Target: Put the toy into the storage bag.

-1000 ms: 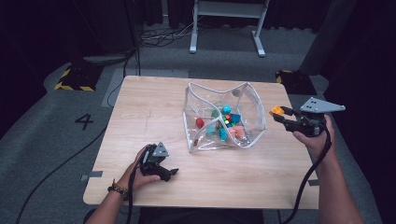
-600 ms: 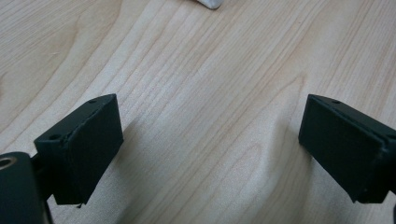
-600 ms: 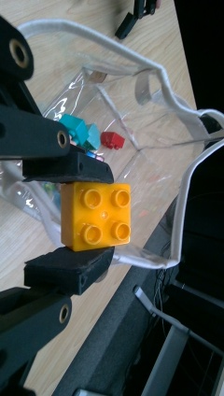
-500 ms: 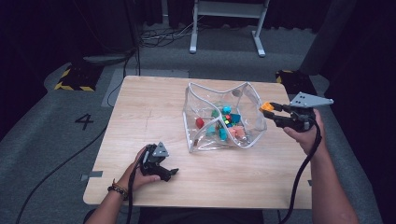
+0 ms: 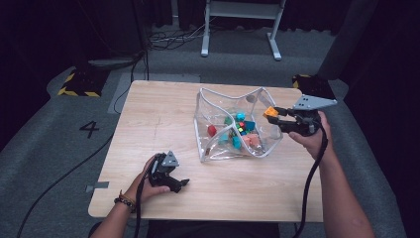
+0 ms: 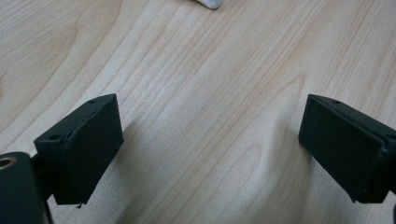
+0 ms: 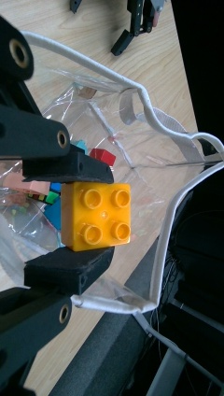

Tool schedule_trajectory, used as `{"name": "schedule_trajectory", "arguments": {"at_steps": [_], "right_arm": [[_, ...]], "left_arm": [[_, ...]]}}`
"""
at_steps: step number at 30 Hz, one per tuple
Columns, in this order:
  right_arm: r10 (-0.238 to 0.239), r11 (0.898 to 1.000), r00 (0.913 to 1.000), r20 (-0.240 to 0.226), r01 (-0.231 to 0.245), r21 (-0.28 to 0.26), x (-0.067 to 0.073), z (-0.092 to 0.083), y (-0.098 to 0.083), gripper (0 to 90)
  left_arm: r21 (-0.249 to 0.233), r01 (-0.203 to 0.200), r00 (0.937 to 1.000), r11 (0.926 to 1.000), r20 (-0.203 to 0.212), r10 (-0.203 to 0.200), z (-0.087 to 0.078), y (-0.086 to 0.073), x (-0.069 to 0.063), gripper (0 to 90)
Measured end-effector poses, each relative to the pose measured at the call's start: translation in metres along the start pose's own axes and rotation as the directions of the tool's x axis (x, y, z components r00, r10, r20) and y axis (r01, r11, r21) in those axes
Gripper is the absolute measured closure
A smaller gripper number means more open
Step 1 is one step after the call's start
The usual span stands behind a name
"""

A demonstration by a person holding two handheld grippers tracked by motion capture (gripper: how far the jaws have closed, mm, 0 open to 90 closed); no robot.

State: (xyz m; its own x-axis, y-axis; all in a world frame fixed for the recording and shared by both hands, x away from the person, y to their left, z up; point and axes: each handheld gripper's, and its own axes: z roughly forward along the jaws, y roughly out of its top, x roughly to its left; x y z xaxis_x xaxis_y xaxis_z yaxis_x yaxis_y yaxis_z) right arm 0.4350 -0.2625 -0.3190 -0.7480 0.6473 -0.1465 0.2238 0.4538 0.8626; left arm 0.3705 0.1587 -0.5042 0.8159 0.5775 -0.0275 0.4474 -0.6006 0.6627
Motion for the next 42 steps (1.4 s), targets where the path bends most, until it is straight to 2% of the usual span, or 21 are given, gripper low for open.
{"name": "schedule_trajectory", "arguments": {"at_steps": [8,16,22,27,28,29,30,31,32,33,34,35,36,37,38,40,41,42], "right_arm": [[-0.01,0.999,0.9998,-0.02,0.011,0.037,0.001,0.019,0.004,59.7],[-0.017,0.998,0.9975,-0.068,0.021,0.063,-0.001,0.037,0.01,59.7],[-0.045,0.989,0.9954,-0.085,0.056,0.136,0.001,0.059,0.012,59.7],[-0.062,0.982,0.9945,-0.085,0.076,0.172,0.001,0.069,0.013,59.7],[-0.074,0.976,0.9938,-0.083,0.09,0.198,0.0,0.076,0.013,59.6],[-0.074,0.976,0.9938,-0.083,0.09,0.198,0.0,0.076,0.013,59.6],[-0.092,0.969,0.9918,-0.089,0.109,0.22,-0.002,0.081,0.013,59.6],[-0.092,0.969,0.9918,-0.089,0.109,0.22,-0.002,0.081,0.013,59.6],[-0.11,0.958,0.9902,-0.086,0.129,0.255,-0.002,0.087,0.015,59.7],[-0.11,0.958,0.9902,-0.086,0.129,0.255,-0.002,0.087,0.015,59.7],[-0.139,0.946,0.9867,-0.085,0.157,0.285,-0.002,0.091,0.016,59.6],[-0.14,0.941,0.986,-0.091,0.161,0.296,0.0,0.093,0.017,59.7],[-0.14,0.941,0.986,-0.091,0.161,0.296,0.0,0.093,0.017,59.7],[-0.162,0.934,0.9822,-0.094,0.184,0.307,-0.001,0.094,0.018,59.6],[-0.202,0.913,0.9737,-0.106,0.226,0.34,0.0,0.099,0.019,59.6],[-0.216,0.899,0.9695,-0.115,0.244,0.365,0.001,0.103,0.02,59.6],[-0.229,0.883,0.9669,-0.113,0.255,0.394,0.002,0.103,0.022,59.6],[-0.229,0.883,0.9669,-0.113,0.255,0.394,0.002,0.103,0.022,59.6]], "left_arm": [[0.0,0.0,1.0,1.0,0.0,0.0,0.0,0.0,0.0,6.6],[0.001,-0.001,1.0,1.0,0.002,0.001,0.0,0.0,0.0,6.5],[0.0,0.0,1.0,1.0,0.0,0.0,0.0,0.0,0.0,6.5],[0.0,0.0,1.0,1.0,0.0,0.0,0.0,0.0,0.0,6.6],[0.0,0.0,1.0,1.0,0.0,0.0,0.0,0.0,0.0,6.6],[0.0,0.0,1.0,1.0,0.0,0.0,0.0,0.0,0.0,6.6],[0.0,0.0,1.0,1.0,0.0,0.0,0.0,0.0,0.0,6.5],[0.0,0.0,1.0,1.0,0.0,0.0,0.0,0.0,0.0,6.5],[0.0,0.0,1.0,1.0,0.0,0.0,0.0,0.0,0.0,6.5],[0.0,0.0,1.0,1.0,0.0,0.0,0.0,0.0,0.0,6.5],[0.0,0.0,1.0,1.0,0.001,0.0,0.0,0.0,0.0,6.5],[0.0,0.0,1.0,1.0,0.001,0.0,0.0,0.0,0.0,6.5],[0.0,0.0,1.0,1.0,0.001,0.0,0.0,0.0,0.0,6.5],[0.0,0.0,1.0,1.0,0.001,0.0,0.0,0.0,0.0,6.5],[0.0,0.0,1.0,1.0,0.0,0.0,0.0,0.0,0.0,6.5],[0.0,0.0,1.0,1.0,0.001,0.0,0.0,0.0,0.0,6.6],[0.0,0.0,1.0,1.0,0.0,0.0,0.0,0.0,0.0,6.6],[0.0,0.0,1.0,1.0,0.0,0.0,0.0,0.0,0.0,6.6]]}}
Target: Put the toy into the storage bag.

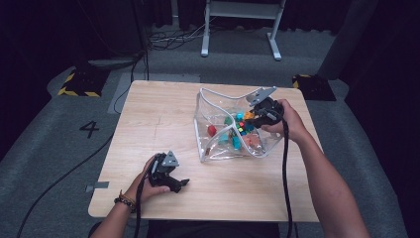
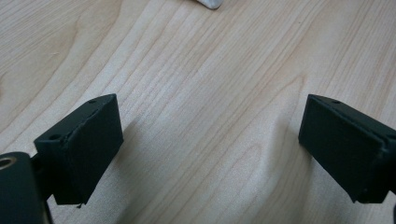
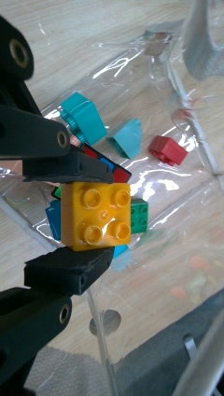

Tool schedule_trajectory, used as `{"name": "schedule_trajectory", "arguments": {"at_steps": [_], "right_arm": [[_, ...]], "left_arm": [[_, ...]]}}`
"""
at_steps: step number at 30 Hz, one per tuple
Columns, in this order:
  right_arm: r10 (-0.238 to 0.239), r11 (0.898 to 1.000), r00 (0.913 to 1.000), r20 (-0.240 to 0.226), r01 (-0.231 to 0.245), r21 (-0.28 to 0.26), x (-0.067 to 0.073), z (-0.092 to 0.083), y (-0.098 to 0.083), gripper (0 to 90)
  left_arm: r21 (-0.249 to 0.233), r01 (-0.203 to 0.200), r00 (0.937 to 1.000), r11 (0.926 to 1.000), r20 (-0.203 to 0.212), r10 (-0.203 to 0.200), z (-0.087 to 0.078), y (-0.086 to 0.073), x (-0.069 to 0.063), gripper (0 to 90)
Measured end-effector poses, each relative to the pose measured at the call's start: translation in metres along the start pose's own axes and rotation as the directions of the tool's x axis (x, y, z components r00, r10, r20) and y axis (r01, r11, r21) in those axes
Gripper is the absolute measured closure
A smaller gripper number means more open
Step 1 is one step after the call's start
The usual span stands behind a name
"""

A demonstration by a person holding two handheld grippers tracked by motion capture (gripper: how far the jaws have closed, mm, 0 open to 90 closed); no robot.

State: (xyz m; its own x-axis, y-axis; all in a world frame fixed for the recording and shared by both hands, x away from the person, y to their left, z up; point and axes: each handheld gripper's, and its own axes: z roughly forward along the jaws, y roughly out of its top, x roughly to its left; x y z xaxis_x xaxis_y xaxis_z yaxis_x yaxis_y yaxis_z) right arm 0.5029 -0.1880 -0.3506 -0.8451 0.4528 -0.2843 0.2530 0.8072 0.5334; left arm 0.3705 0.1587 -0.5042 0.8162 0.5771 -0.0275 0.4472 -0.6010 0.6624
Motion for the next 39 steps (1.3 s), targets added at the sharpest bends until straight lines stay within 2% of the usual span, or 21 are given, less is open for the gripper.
{"name": "schedule_trajectory", "arguments": {"at_steps": [1,3,5,6,8,14,17,22,26,39], "right_arm": [[-0.033,0.999,0.9993,-0.018,0.033,0.008,-0.001,0.003,0.002,59.6],[-0.027,0.999,0.9994,-0.023,0.027,0.021,0.001,0.005,0.003,59.6],[-0.05,0.997,0.9985,-0.023,0.051,0.059,0.001,0.007,0.004,59.6],[-0.043,0.997,0.9986,-0.031,0.045,0.067,0.002,0.008,0.005,59.7],[-0.076,0.99,0.9965,-0.035,0.079,0.113,0.001,0.009,0.003,59.6],[-0.077,0.982,0.9962,-0.042,0.083,0.17,-0.002,0.009,-0.005,59.6],[-0.082,0.974,0.9954,-0.049,0.091,0.208,-0.004,0.007,-0.011,59.6],[-0.079,0.967,0.9956,-0.05,0.089,0.237,-0.007,0.005,-0.016,59.6],[-0.086,0.966,0.9952,-0.046,0.095,0.239,-0.007,0.004,-0.017,59.6],[-0.073,0.98,0.9958,-0.056,0.082,0.183,-0.006,-0.002,-0.02,57.9]], "left_arm": [[0.0,0.0,1.0,1.0,0.0,0.0,0.0,0.0,0.0,6.5],[0.001,-0.001,1.0,1.0,0.001,0.001,0.0,0.0,0.0,6.5],[0.0,0.0,1.0,1.0,0.0,0.0,0.0,0.0,0.0,6.5],[0.001,-0.001,1.0,1.0,0.001,0.001,0.0,0.0,0.0,6.5],[0.0,0.0,1.0,1.0,0.0,0.0,0.0,0.0,0.0,6.6],[0.0,0.0,1.0,1.0,0.0,0.0,0.0,0.0,0.0,6.6],[0.001,-0.001,1.0,1.0,0.001,0.001,0.0,0.0,0.0,6.5],[0.0,0.001,1.0,1.0,0.0,-0.001,0.0,0.0,0.0,6.5],[0.0,0.001,1.0,1.0,0.0,-0.001,0.0,0.0,0.0,6.5],[0.0,0.0,1.0,1.0,0.0,0.0,0.0,0.0,0.0,6.5]]}}
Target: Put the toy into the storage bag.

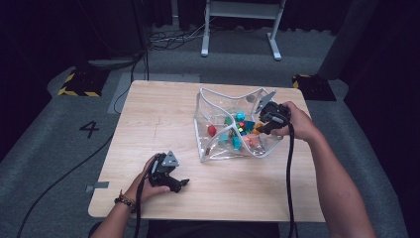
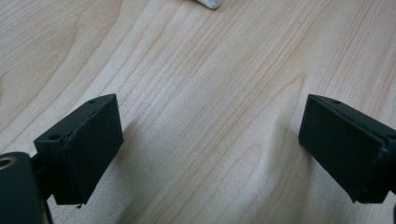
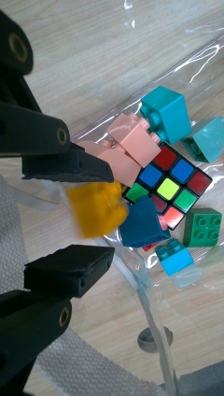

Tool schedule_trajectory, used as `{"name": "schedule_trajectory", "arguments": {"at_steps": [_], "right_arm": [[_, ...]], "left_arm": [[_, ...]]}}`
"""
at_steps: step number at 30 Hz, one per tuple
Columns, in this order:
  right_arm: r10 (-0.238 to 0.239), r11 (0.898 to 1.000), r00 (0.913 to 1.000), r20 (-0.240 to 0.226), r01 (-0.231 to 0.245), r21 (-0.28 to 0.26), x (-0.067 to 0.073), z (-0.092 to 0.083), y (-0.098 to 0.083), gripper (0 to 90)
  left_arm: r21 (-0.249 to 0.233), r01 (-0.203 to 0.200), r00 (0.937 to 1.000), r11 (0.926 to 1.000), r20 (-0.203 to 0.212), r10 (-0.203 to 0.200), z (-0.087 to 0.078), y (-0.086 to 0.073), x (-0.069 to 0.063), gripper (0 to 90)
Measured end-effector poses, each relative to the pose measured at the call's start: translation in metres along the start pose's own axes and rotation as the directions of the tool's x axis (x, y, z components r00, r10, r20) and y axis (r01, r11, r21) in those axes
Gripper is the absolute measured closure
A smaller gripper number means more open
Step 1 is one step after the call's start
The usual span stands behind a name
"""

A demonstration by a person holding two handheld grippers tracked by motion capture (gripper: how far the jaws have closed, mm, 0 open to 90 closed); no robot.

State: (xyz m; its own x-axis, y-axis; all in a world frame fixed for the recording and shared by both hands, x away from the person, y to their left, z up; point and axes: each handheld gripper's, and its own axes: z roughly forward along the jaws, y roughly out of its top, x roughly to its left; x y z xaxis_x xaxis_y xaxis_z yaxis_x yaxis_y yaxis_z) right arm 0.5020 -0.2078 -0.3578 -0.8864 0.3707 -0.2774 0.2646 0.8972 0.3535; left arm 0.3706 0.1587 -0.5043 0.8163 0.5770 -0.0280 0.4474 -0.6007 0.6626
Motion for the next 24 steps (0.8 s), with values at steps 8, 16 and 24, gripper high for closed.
{"name": "schedule_trajectory", "arguments": {"at_steps": [8,16,24], "right_arm": [[0.014,0.997,0.9998,-0.014,-0.015,-0.078,0.003,-0.004,-0.001,54.7],[0.047,0.984,0.9987,0.018,-0.043,-0.171,0.005,-0.013,-0.003,46.3],[0.117,0.956,0.9918,0.05,-0.099,-0.276,0.01,-0.028,-0.011,34.6]], "left_arm": [[0.0,0.0,1.0,1.0,0.0,0.0,0.0,0.0,0.0,6.5],[0.0,0.0,1.0,1.0,0.0,0.0,0.0,0.0,0.0,6.5],[0.0,0.001,1.0,1.0,0.0,-0.001,0.0,0.0,0.0,6.5]]}}
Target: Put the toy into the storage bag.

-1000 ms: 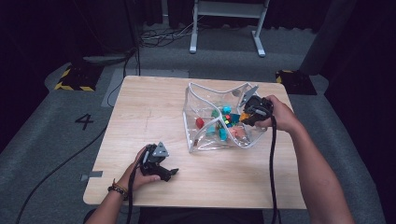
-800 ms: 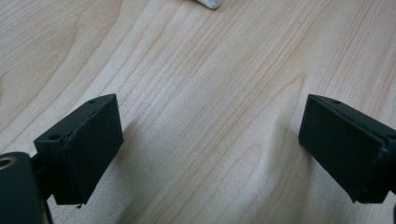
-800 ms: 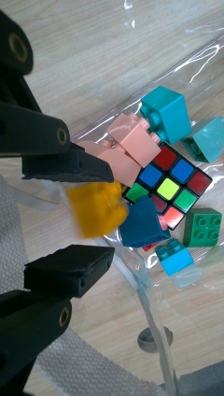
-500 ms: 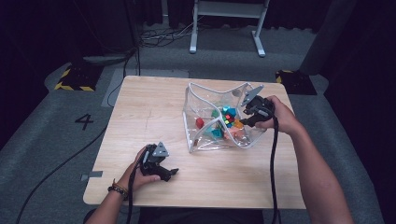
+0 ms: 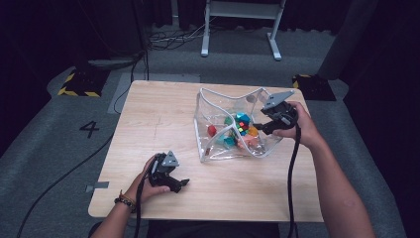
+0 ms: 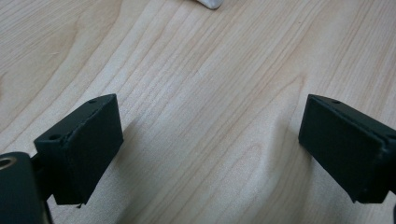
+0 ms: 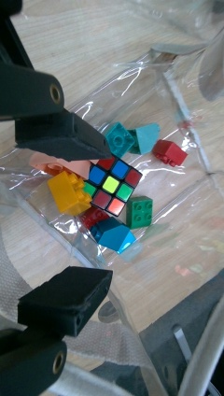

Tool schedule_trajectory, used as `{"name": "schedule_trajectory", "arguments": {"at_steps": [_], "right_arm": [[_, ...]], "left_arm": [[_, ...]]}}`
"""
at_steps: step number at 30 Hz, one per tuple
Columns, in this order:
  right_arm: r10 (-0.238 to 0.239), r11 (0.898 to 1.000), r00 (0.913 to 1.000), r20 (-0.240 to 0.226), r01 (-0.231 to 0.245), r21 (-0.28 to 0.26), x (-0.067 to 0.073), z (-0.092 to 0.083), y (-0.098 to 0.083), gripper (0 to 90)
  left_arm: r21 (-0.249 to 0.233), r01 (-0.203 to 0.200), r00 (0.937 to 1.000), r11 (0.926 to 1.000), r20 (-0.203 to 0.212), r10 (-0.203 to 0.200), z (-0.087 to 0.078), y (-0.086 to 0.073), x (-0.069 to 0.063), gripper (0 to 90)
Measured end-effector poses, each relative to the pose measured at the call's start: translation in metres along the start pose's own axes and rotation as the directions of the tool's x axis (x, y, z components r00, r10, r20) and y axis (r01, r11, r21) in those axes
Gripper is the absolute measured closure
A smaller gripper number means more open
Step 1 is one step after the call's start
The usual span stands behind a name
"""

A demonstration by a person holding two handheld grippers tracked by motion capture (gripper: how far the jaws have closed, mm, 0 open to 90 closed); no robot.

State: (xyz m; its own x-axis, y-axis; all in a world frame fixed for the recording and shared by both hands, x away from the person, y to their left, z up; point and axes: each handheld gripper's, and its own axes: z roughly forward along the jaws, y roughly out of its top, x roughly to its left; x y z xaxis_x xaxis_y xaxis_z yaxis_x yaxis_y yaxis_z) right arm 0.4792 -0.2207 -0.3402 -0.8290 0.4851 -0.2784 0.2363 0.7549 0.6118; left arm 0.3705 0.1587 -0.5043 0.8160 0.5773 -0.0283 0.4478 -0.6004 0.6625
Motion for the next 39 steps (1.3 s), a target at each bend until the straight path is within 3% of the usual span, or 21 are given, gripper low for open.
{"name": "schedule_trajectory", "arguments": {"at_steps": [5,14,39], "right_arm": [[0.057,0.998,0.9977,0.038,-0.055,-0.041,0.002,-0.008,-0.006,29.2],[0.139,0.984,0.9872,0.078,-0.129,-0.121,0.005,-0.023,-0.015,24.9],[0.192,0.96,0.976,0.103,-0.166,-0.224,0.025,-0.054,-0.054,21.6]], "left_arm": [[0.0,0.0,1.0,1.0,0.0,0.0,0.0,0.0,0.0,6.5],[0.0,0.0,1.0,1.0,0.0,0.0,0.0,0.0,0.0,6.5],[0.0,0.0,1.0,1.0,0.0,0.0,0.0,0.0,0.0,6.5]]}}
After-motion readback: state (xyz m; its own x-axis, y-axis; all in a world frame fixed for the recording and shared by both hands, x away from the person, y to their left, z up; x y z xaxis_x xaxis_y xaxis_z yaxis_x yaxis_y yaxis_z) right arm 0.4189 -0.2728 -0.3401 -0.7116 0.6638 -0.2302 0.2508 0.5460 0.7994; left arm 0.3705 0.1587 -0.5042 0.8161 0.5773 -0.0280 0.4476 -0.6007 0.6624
